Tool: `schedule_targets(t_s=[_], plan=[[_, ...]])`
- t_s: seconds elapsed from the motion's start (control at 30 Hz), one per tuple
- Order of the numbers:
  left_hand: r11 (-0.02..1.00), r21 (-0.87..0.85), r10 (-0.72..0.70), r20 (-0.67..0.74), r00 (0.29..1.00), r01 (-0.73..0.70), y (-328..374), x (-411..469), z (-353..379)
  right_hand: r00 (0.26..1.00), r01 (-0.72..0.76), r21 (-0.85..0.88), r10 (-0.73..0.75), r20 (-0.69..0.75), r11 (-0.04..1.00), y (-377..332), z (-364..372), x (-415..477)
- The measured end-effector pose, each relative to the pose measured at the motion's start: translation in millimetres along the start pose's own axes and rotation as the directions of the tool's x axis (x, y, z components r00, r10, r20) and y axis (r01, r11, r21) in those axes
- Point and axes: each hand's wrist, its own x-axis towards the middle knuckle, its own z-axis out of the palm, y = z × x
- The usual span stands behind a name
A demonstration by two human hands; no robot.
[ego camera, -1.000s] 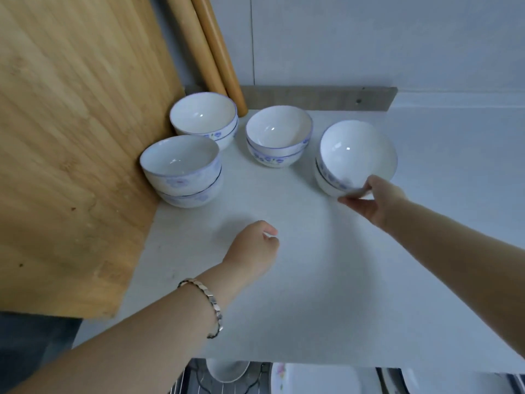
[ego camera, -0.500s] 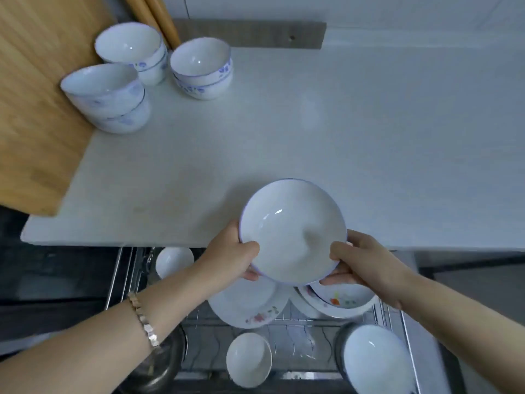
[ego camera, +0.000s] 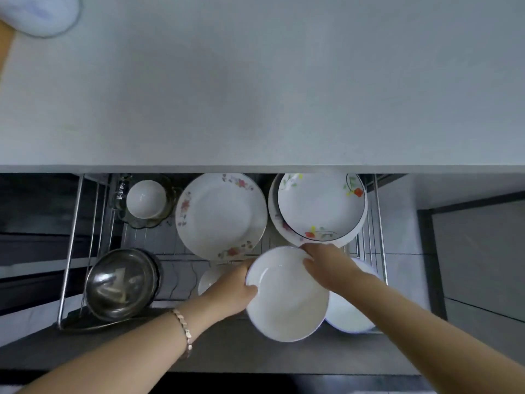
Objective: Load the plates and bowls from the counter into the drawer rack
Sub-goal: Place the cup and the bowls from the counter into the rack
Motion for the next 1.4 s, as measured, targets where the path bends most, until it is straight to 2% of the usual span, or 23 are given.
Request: schedule_targets(t_s=[0.13,0.2,0.3,0.43,0.67,0.9,1.07,1.17,1.3,1.4], plan=[[0.995,-0.034,-0.098,-0.006,0.995,0.097,-13,14,14,0.996,0.081,-0.245,-0.084,-0.004,0.966,-2,20,21],[0.984,-0.059,-0.172,-0.019,0.985,0.171,-19,21,19,0.994,0.103,-0.313,-0.111,-0.005,0.944,-3,29,32],[0.968,-0.003,-0.250,-0.053,0.967,0.250,-26,27,20,0.993,0.118,-0.387,-0.120,0.017,0.914,-3,41,43],[0.976,0.045,-0.205,-0.124,0.971,0.212,-30,34,8,0.996,0.089,-0.487,-0.092,0.018,0.869,-1,57,55],[0.966,0.050,-0.234,-0.234,0.944,0.252,-42,37,-24,0.998,-0.024,-0.428,0.047,0.045,0.903,5,73,77],[0.955,-0.013,-0.290,-0.221,0.931,0.295,-55,31,-24,0.995,-0.079,-0.451,0.096,0.016,0.889,5,81,80],[0.961,-0.025,-0.274,-0.216,0.937,0.275,-50,29,-30,0.995,-0.076,-0.517,0.097,0.014,0.852,-4,77,68],[0.973,-0.050,-0.231,-0.233,0.945,0.226,-38,25,-42,0.997,0.048,-0.550,-0.005,0.079,0.834,-21,64,55],[0.982,-0.153,-0.152,-0.316,0.936,0.108,-10,12,-85,0.974,0.219,-0.368,-0.180,0.139,0.904,-63,15,38],[0.980,-0.198,-0.095,-0.423,0.901,0.010,15,-6,-141,0.957,0.291,-0.266,-0.281,0.073,0.919,-109,-37,32]])
